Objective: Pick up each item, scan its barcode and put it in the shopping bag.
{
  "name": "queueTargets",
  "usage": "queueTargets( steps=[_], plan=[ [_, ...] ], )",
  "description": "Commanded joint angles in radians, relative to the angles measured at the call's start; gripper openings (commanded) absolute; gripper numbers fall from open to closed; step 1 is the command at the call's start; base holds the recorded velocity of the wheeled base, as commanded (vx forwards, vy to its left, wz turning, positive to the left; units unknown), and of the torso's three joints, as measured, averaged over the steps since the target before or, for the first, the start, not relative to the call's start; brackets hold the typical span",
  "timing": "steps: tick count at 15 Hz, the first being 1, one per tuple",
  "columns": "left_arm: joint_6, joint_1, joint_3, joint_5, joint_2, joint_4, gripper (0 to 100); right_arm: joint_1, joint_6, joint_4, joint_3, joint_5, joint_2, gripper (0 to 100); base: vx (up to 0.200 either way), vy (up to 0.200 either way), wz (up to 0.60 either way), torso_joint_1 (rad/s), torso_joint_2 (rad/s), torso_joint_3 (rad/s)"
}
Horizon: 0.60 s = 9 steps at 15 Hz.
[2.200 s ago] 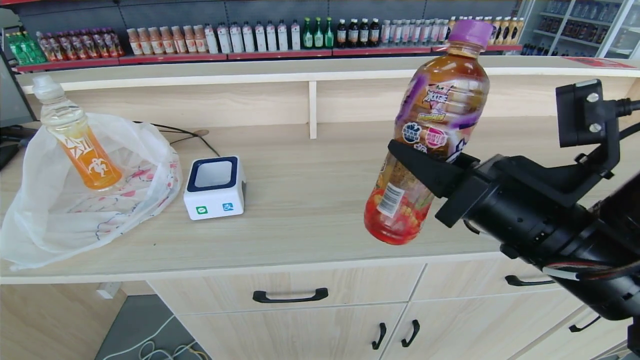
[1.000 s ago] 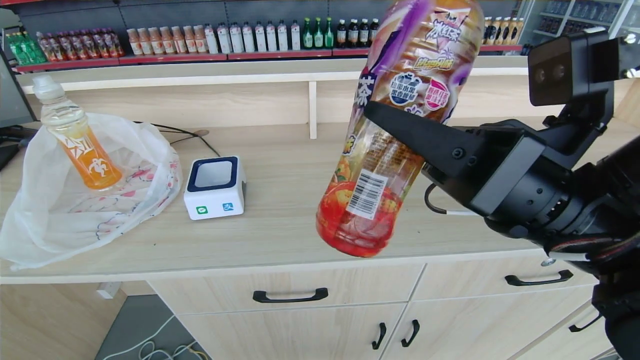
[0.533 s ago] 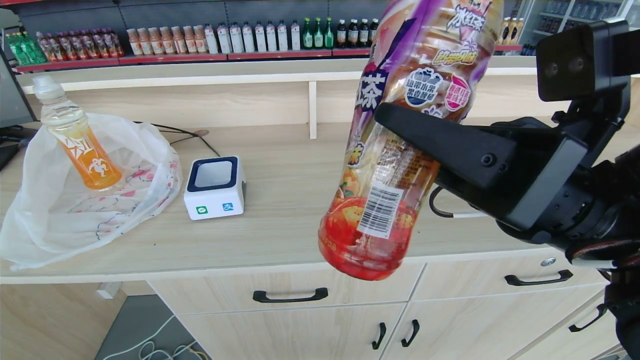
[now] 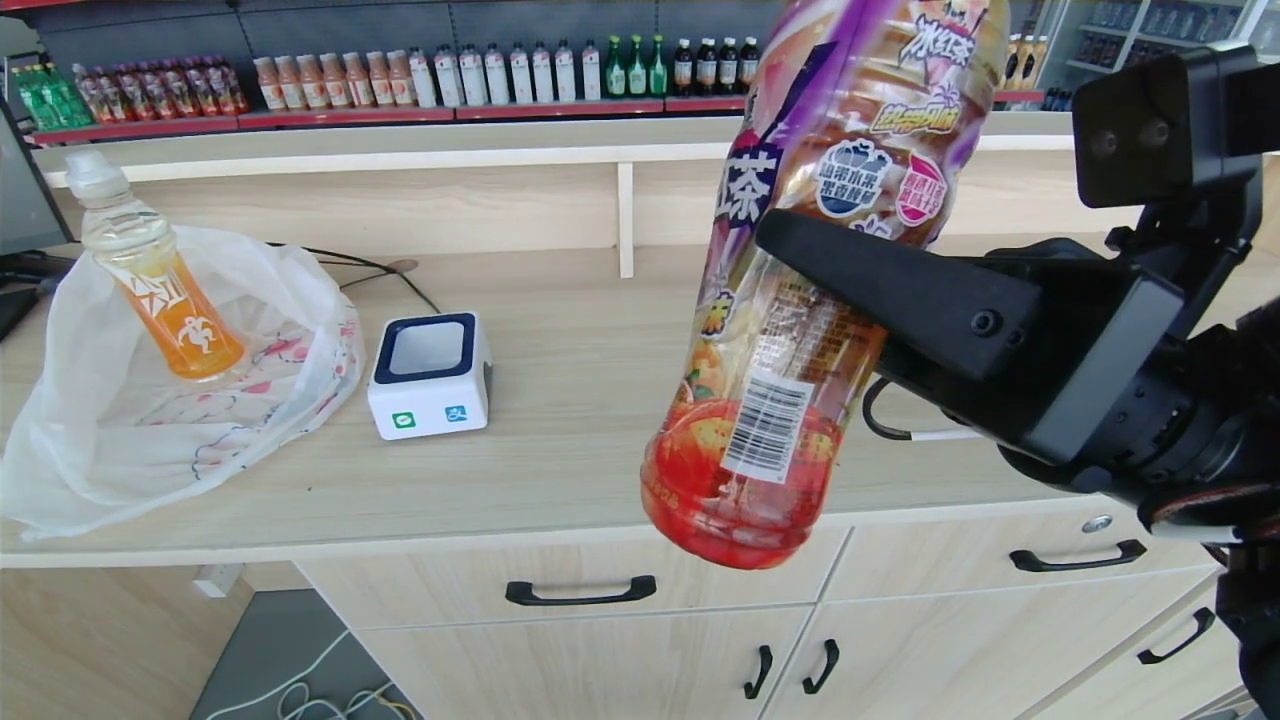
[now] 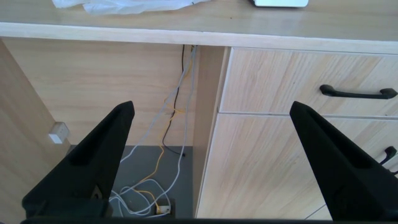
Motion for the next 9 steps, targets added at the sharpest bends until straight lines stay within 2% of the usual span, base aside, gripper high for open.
queueTargets(
  steps=[1, 9],
  plan=[
    [0.001, 0.000, 0.000, 0.000, 0.000, 0.000, 100, 0.000, -0.001, 0.000, 0.002, 0.001, -0.001, 0, 0.000, 0.000, 0.00, 0.000, 0.00, 0.000],
    [0.001, 0.000, 0.000, -0.001, 0.000, -0.001, 100, -0.001, -0.001, 0.000, 0.014, -0.001, -0.005, 0, 0.000, 0.000, 0.00, 0.000, 0.00, 0.000]
  ],
)
